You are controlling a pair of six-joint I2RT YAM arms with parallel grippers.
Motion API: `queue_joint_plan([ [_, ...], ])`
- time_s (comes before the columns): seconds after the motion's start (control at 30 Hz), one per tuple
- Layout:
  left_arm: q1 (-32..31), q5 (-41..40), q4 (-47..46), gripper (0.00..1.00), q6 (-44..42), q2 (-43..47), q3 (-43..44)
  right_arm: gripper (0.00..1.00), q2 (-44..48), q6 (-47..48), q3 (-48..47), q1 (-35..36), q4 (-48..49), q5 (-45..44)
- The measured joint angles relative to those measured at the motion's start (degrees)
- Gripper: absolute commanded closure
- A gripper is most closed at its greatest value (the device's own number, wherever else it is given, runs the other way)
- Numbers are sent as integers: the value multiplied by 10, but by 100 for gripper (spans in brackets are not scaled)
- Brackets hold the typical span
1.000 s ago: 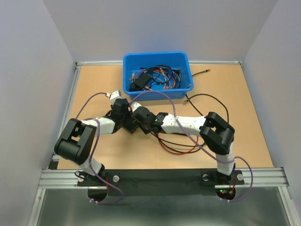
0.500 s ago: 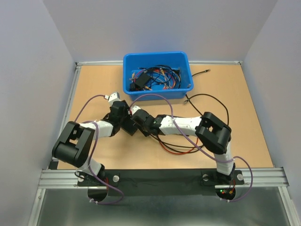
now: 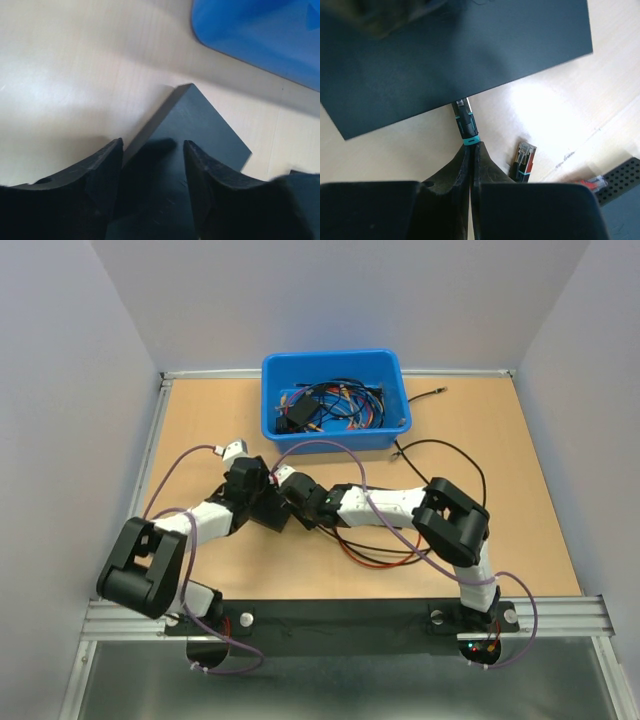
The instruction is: Insert the plug into the switch port
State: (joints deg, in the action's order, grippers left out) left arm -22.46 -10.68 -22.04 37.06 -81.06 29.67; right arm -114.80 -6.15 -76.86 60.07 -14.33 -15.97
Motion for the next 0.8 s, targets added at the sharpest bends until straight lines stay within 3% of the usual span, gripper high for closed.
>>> queue_joint_plan([
  [0.17, 0, -21, 114, 23, 1, 104, 1, 99, -7, 7, 0, 0, 31, 15],
  [0.33, 5, -52, 198, 21, 3, 142, 19, 99, -19, 12, -7, 3, 68, 39],
  [0.8, 37, -57, 246, 21, 0, 161, 3, 100, -48, 28, -39, 3, 87, 54],
])
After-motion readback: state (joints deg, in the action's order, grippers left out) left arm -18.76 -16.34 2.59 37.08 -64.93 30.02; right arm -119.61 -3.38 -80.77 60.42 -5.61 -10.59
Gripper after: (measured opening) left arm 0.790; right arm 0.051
